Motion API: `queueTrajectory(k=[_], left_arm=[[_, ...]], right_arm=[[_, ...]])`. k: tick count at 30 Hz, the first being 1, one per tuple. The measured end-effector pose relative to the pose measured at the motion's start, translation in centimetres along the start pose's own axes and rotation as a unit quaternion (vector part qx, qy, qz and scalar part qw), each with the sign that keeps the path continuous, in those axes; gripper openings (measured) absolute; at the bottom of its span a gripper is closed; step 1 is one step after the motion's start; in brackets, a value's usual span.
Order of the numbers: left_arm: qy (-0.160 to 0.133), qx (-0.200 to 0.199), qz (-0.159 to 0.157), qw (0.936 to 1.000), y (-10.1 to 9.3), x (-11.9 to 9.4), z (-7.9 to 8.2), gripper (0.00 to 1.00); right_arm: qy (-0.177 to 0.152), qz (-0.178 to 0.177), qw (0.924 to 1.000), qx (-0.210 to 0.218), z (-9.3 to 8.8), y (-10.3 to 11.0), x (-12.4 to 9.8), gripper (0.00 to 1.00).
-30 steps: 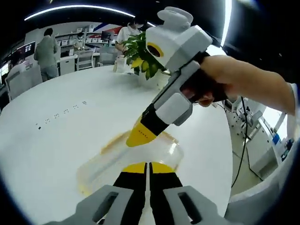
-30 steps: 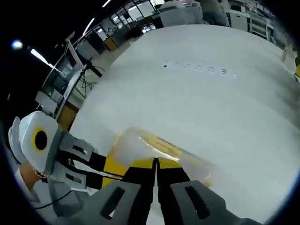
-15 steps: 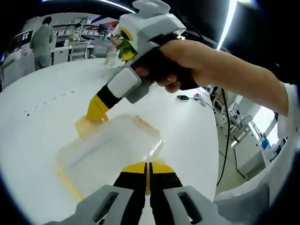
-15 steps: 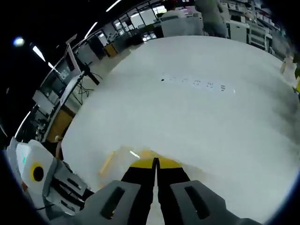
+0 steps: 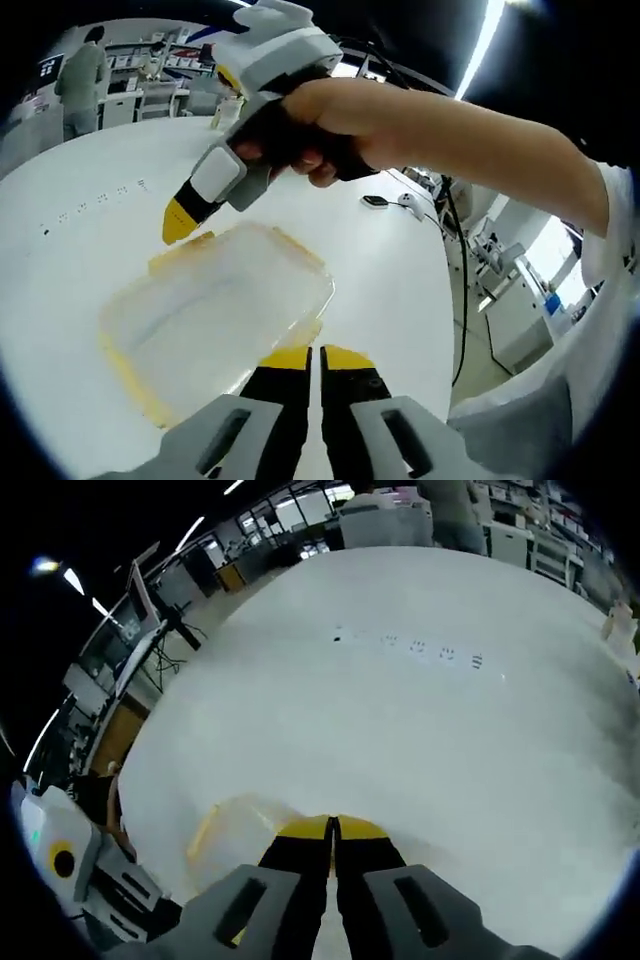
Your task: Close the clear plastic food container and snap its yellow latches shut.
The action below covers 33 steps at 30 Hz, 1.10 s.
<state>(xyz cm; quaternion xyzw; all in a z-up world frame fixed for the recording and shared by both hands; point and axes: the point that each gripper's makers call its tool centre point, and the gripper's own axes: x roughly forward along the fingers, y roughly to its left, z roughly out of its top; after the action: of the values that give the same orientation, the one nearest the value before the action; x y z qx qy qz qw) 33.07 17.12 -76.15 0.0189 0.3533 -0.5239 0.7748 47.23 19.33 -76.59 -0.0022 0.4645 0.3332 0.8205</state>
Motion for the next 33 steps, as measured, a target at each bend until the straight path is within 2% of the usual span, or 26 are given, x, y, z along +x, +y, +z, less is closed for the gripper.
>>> queueTrajectory(k=[1, 2, 3, 5, 6, 7, 8, 9, 11, 12, 13, 14, 15, 16, 17, 19, 22, 24, 25, 28, 33], left_arm=[[-0.005, 0.010, -0.004, 0.9999, -0.3, -0.1, 0.4, 0.06], [-0.021, 0.035, 0.012, 0.9991, 0.2, -0.2, 1.1, 0.14], [-0.031, 0.059, -0.011, 0.9977, -0.7, -0.3, 1.7, 0.18], [-0.038, 0.108, 0.018, 0.9932, -0.1, -0.3, 2.4, 0.31], [-0.027, 0.141, 0.028, 0.9892, 0.0, -0.3, 2.4, 0.33], [-0.020, 0.154, 0.033, 0.9873, 0.1, -0.3, 2.2, 0.32], [-0.013, 0.177, 0.037, 0.9835, 0.0, -0.2, 2.1, 0.32], [-0.010, 0.191, 0.041, 0.9807, 0.0, -0.1, 2.1, 0.32], [0.009, 0.242, 0.050, 0.9690, 0.2, 0.1, 1.8, 0.35], [0.025, 0.276, 0.059, 0.9591, 0.6, 0.3, 1.5, 0.36], [0.031, 0.284, 0.064, 0.9560, 0.9, 0.3, 1.4, 0.36], [0.053, 0.310, 0.073, 0.9464, 1.4, 0.5, 1.0, 0.34], [0.073, 0.329, 0.080, 0.9382, 1.8, 0.4, 0.6, 0.31], [0.086, 0.345, 0.088, 0.9305, 2.2, 0.5, 0.5, 0.27], [0.088, 0.358, 0.083, 0.9257, 2.1, 0.7, 0.5, 0.26], [0.083, 0.351, 0.079, 0.9295, 1.9, 1.0, 0.6, 0.26], [0.084, 0.362, 0.080, 0.9247, 2.1, 1.1, 0.7, 0.26], [0.088, 0.366, 0.081, 0.9227, 2.2, 1.1, 0.7, 0.26], [0.088, 0.370, 0.081, 0.9213, 2.2, 1.1, 0.6, 0.27], [0.091, 0.386, 0.082, 0.9143, 2.3, 1.1, 0.4, 0.27], [0.102, 0.419, 0.091, 0.8974, 2.2, 1.3, 0.0, 0.27]], right_arm=[[-0.010, 0.011, 0.9995, -0.029, 0.8, 0.6, -0.6, 0.01], [-0.014, 0.020, 0.9984, -0.051, 1.4, 0.8, -0.9, 0.04], [-0.012, 0.030, 0.9959, -0.085, 1.6, 1.4, -1.4, 0.08], [0.007, 0.028, 0.9894, -0.143, 1.1, 1.7, -2.3, 0.16], [0.019, 0.024, 0.9853, -0.168, 0.7, 1.7, -2.6, 0.17], [0.029, 0.022, 0.9811, -0.190, 0.4, 1.7, -2.7, 0.18], [0.048, 0.020, 0.9740, -0.220, -0.2, 1.7, -3.0, 0.19], [0.058, 0.022, 0.9706, -0.232, -0.6, 1.8, -3.1, 0.21], [0.082, 0.036, 0.9641, -0.250, -1.5, 2.0, -3.3, 0.27], [0.100, 0.041, 0.9549, -0.276, -2.1, 1.9, -3.3, 0.31], [0.121, 0.045, 0.9443, -0.303, -2.7, 1.7, -3.4, 0.35], [0.138, 0.057, 0.9311, -0.333, -3.3, 1.9, -3.4, 0.38], [0.146, 0.059, 0.9274, -0.340, -3.5, 1.9, -3.4, 0.39], [0.173, 0.063, 0.9152, -0.359, -4.2, 1.8, -3.5, 0.39], [0.183, 0.067, 0.9079, -0.371, -4.5, 1.9, -3.4, 0.38], [0.211, 0.082, 0.8893, -0.397, -5.3, 2.3, -3.2, 0.35], [0.218, 0.092, 0.8868, -0.397, -5.5, 2.7, -2.5, 0.34], [0.228, 0.097, 0.8801, -0.405, -5.8, 2.7, -2.1, 0.36], [0.230, 0.102, 0.8794, -0.404, -5.6, 2.9, -2.2, 0.36], [0.234, 0.109, 0.8747, -0.410, -5.6, 2.8, -1.9, 0.36], [0.247, 0.112, 0.8722, -0.407, -5.8, 2.7, -1.8, 0.36]])
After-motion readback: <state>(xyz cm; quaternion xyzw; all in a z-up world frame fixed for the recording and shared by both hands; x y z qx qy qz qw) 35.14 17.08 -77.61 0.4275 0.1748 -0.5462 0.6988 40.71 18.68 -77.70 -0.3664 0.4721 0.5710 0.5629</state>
